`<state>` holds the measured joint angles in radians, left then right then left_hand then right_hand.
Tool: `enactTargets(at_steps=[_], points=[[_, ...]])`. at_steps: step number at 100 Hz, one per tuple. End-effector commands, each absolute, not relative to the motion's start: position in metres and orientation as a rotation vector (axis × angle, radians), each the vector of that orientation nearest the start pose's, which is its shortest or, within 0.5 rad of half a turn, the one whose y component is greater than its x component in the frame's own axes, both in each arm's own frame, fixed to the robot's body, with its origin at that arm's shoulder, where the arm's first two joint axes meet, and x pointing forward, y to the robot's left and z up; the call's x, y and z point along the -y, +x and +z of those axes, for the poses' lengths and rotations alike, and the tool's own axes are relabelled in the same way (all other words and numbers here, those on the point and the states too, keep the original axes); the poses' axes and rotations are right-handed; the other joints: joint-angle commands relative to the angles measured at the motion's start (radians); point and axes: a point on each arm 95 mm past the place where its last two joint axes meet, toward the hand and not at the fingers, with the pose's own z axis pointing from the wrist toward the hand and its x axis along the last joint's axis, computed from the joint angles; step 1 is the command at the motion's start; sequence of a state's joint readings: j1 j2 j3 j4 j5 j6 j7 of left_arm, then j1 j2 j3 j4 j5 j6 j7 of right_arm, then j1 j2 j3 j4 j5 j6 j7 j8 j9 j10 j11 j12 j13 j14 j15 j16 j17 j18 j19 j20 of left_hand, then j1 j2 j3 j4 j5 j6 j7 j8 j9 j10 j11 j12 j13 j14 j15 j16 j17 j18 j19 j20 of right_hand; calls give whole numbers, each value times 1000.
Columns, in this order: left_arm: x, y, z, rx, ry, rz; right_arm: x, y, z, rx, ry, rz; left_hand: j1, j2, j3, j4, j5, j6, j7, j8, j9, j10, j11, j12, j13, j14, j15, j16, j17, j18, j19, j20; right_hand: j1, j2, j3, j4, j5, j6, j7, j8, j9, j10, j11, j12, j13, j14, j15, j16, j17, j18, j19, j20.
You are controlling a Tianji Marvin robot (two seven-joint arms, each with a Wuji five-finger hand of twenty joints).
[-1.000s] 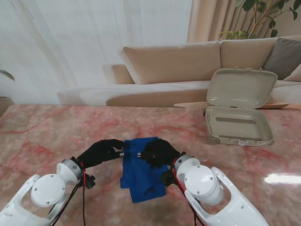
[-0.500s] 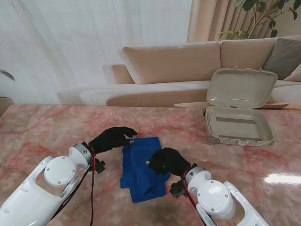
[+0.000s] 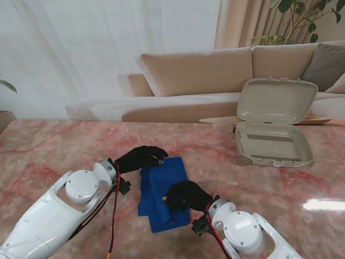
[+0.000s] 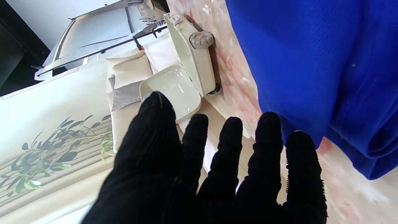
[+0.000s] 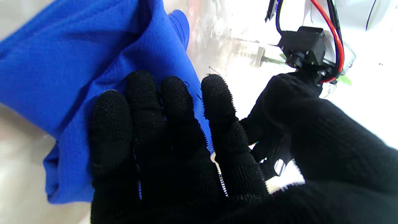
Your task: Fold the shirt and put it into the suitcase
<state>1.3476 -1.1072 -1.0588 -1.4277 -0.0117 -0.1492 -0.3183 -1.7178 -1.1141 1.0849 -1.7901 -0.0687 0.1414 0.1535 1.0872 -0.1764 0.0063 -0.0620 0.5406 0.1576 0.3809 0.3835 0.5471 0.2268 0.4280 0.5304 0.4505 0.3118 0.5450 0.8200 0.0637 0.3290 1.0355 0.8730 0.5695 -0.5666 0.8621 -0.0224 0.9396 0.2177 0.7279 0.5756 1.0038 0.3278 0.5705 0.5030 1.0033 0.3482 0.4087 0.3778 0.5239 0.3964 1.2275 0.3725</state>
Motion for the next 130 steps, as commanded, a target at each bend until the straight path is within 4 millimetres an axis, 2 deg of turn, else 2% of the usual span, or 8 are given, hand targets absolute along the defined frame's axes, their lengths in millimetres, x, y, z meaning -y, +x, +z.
enactTargets(at_steps=[1, 29, 65, 81, 84, 99, 102, 130], points=[[51, 433, -333, -1455, -2112, -2108, -89, 315, -361, 1170, -2139, -1675, 53, 23, -15, 29, 5, -13, 20, 14, 24, -28, 17, 4, 36, 4, -12, -6, 4, 10, 13, -7, -31, 10, -7, -13, 29, -23, -6, -4, 6, -16, 4, -11, -5, -24, 10, -17, 19, -23, -3, -17], [42, 439, -352, -1524, -2175, -2012, -97, 318, -377, 1196, -2118, -1564, 54, 24, -16, 29, 4, -11, 23, 13, 21, -18, 18, 4, 31, 6, -9, -5, 4, 7, 12, -8, -27, 25, -17, -8, 26, -19, -9, -7, -3, -11, 8, -12, -12, -19, 17, -21, 20, -21, -2, -22], [40, 441, -367, -1611, -2194, -1947, -97, 320, -378, 1260, -2073, -1513, 56, 27, -15, 29, 2, -8, 24, 11, 18, -11, 19, 4, 29, 7, -5, -3, 2, 7, 14, -10, -43, 43, -27, 1, 24, -18, -29, -1, -15, -8, 6, -16, -27, -16, 17, -27, 5, -19, 1, -23], [39, 441, -360, -1594, -2182, -1970, -95, 321, -370, 1265, -2055, -1530, 57, 27, -15, 29, 2, -8, 24, 11, 19, -9, 18, 4, 27, 9, -4, -4, 1, 6, 14, -11, -48, 50, -30, 3, 22, -21, -37, 5, -21, -9, 4, -16, -33, -16, 19, -27, -2, -20, 3, -22], [39, 441, -357, -1588, -2172, -1978, -94, 321, -367, 1264, -2051, -1541, 55, 28, -16, 29, 2, -8, 24, 10, 21, -19, 19, 4, 27, 8, -4, -4, 1, 6, 15, -10, -49, 52, -32, 3, 20, -23, -39, 6, -23, -11, 3, -16, -34, -16, 19, -27, -6, -21, 4, -21], [36, 442, -338, -1536, -2120, -2015, -88, 319, -352, 1246, -2029, -1616, 52, 29, -17, 28, 3, -10, 22, 10, 21, -8, 17, 3, 29, 7, -5, -5, 1, 7, 16, -11, -53, 61, -41, 5, 18, -26, -50, 16, -26, -15, 5, -13, -35, -19, 30, -19, -13, -22, 15, -15], [35, 443, -334, -1525, -2109, -2018, -86, 318, -349, 1245, -2025, -1632, 52, 28, -17, 28, 4, -11, 22, 10, 22, -20, 18, 3, 31, 6, -5, -6, 1, 7, 16, -11, -52, 61, -42, 5, 18, -29, -51, 18, -26, -15, 6, -12, -33, -16, 35, -16, -12, -19, 19, -12], [26, 457, -322, -1468, -2096, -2000, -55, 308, -337, 1340, -1991, -1643, 49, 29, -17, 28, 4, -9, 21, 9, 23, -30, 20, 3, 33, 4, -8, -7, 4, 10, 15, -12, -58, 113, -99, 19, 14, -39, -95, 53, -25, -17, -3, -8, -18, -15, 65, 25, -2, -4, 55, 12]])
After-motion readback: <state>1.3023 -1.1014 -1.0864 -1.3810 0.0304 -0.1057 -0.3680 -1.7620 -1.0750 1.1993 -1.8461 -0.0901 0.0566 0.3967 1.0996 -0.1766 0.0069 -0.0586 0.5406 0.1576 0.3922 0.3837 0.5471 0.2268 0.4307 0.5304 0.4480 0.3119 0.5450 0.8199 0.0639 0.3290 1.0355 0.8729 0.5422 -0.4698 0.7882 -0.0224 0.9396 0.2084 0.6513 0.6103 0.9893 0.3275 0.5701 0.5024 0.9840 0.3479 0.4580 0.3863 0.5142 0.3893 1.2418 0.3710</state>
